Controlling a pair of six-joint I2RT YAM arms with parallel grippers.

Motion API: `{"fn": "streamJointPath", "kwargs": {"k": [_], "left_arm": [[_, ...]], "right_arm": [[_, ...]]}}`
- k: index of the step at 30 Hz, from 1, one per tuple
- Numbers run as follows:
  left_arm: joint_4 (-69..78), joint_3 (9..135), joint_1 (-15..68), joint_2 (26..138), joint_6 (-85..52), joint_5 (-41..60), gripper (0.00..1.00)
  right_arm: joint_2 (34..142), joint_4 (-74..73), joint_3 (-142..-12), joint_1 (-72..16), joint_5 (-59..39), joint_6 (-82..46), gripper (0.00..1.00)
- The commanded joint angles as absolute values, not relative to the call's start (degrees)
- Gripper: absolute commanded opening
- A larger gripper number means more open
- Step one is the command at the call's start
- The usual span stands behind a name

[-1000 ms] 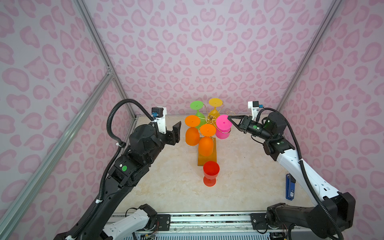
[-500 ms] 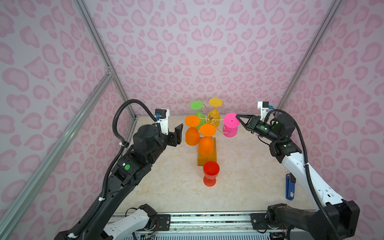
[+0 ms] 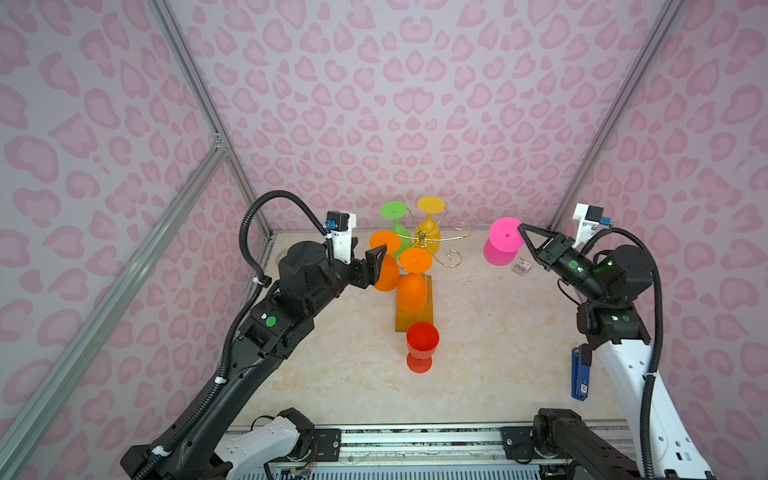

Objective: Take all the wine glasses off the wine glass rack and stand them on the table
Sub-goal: 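Close the right gripper on the magenta foot and pull it off the hook, then carry the magenta glass toward the left gripper while the left gripper reaches to it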

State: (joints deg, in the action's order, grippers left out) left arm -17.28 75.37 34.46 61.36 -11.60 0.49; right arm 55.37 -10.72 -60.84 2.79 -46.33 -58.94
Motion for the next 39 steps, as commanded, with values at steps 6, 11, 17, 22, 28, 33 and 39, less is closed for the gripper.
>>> {"fn": "streamJointPath", "kwargs": {"k": [6, 11, 17, 22, 28, 33, 39], "left_arm": [[0.12, 75.32, 29.75, 66.26, -17.76, 31.8, 0.72], [12.12, 74.15, 27.22, 69.5, -24.69, 44.55, 0.7], [25.57, 73.58, 26.63, 73.36, -31.79, 54.75, 0.7], [31.9, 73.87, 25.74, 76.04, -35.9, 56.05, 0.71], [41.97, 73.24, 23.42, 78.45, -43.56, 57.3, 0.72], [47.16, 72.77, 21.8, 80.48, -46.85, 57.22, 0.74], [53.11, 72.88, 20.74, 84.11, -50.58, 57.04, 0.77]], "right_arm": [[52.5, -26.7, -63.06, 2.68, -43.38, -63.94, 0.0], [53.27, -33.27, -63.19, -0.19, -40.99, -65.39, 0.0], [58.86, -50.45, -63.04, -8.04, -40.59, -73.97, 0.0], [64.19, -61.3, -63.71, -13.42, -40.2, -80.26, 0.0], [68.73, -70.92, -62.93, -16.26, -38.78, -86.85, 0.0], [71.11, -75.84, -62.7, -17.0, -37.89, -90.7, 0.0], [73.58, -79.67, -63.15, -18.57, -37.28, -93.98, 0.0]]}}
